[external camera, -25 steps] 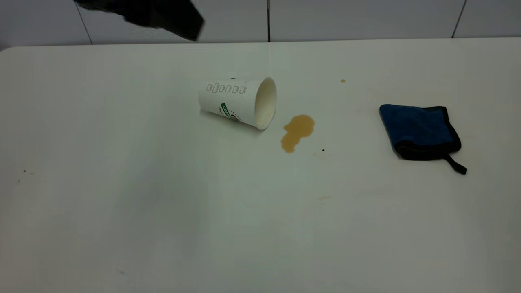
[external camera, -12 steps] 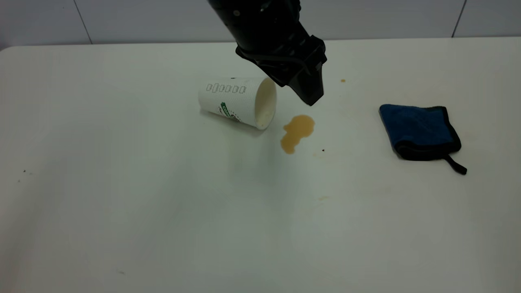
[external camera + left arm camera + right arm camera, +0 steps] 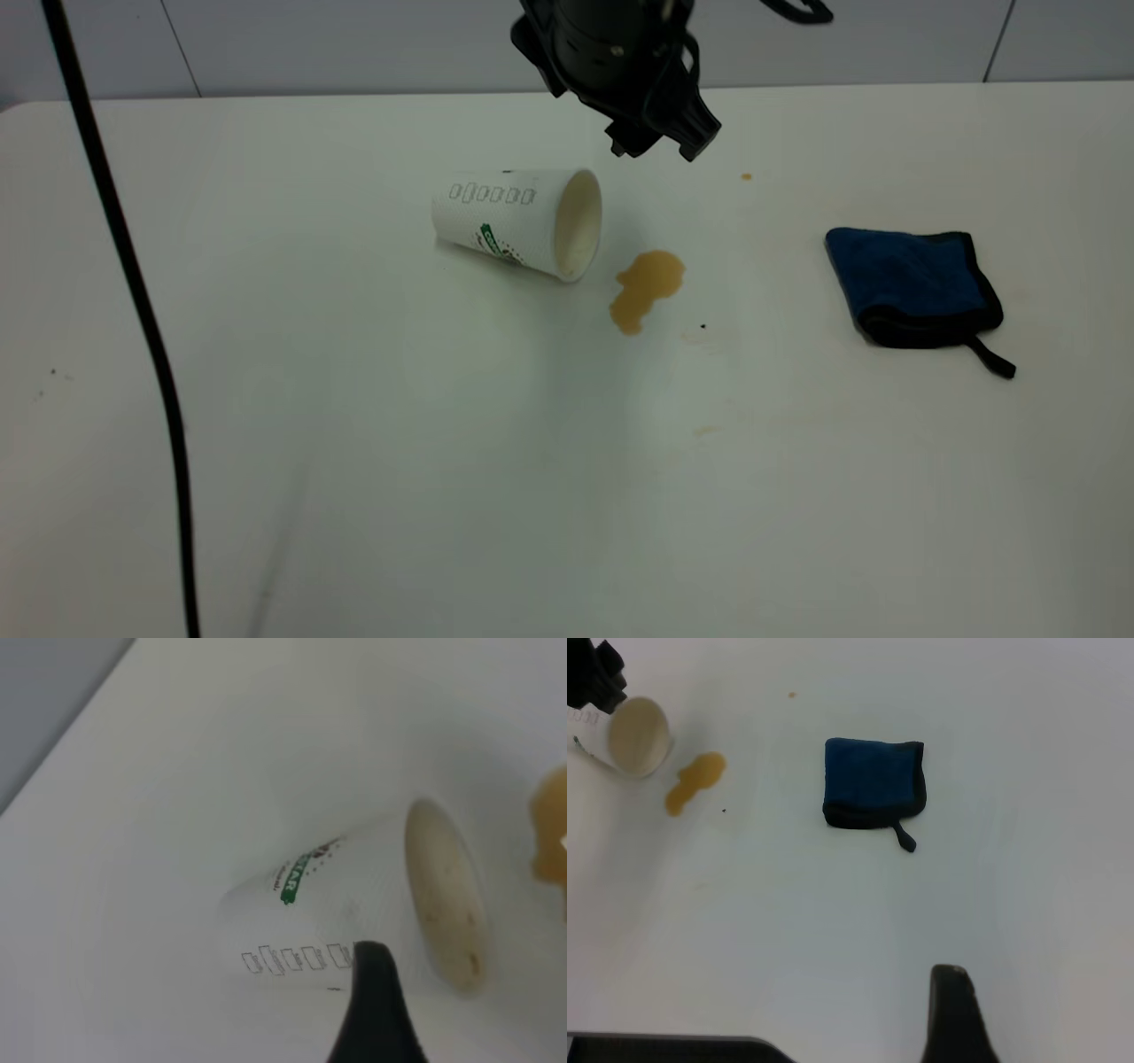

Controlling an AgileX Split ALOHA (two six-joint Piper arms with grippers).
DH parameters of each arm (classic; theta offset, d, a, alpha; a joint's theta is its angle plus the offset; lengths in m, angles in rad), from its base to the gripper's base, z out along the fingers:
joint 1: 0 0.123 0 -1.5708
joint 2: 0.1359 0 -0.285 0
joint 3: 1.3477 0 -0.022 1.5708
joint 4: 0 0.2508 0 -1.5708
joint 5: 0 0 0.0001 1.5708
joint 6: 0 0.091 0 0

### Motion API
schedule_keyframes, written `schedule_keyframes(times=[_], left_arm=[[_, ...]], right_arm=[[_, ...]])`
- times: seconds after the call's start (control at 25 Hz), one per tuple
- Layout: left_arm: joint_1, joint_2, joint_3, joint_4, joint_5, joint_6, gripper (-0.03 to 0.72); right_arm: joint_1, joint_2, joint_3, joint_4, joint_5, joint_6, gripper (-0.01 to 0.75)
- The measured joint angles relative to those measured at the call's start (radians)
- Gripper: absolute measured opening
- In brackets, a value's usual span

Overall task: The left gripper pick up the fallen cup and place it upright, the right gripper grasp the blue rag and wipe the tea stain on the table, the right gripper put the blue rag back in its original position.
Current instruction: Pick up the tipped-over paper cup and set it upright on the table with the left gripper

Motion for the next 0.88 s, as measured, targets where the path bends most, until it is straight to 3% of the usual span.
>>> schedule_keyframes(times=[0.2, 0.52, 0.88], left_arm=[[-0.019, 0.066, 0.000, 0.209, 0.035, -0.265, 0.585], [-0.019, 0.135, -0.002, 0.276, 0.002, -0.361, 0.585], [-0.019, 0.205, -0.024, 0.457, 0.006, -0.534, 0.585]], right_arm=[[0.000, 0.000, 0.000, 0.000, 0.000, 0.000, 0.533], [0.000, 0.000, 0.000, 0.000, 0.000, 0.000, 0.533], [0.000, 0.000, 0.000, 0.000, 0.000, 0.000, 0.533]])
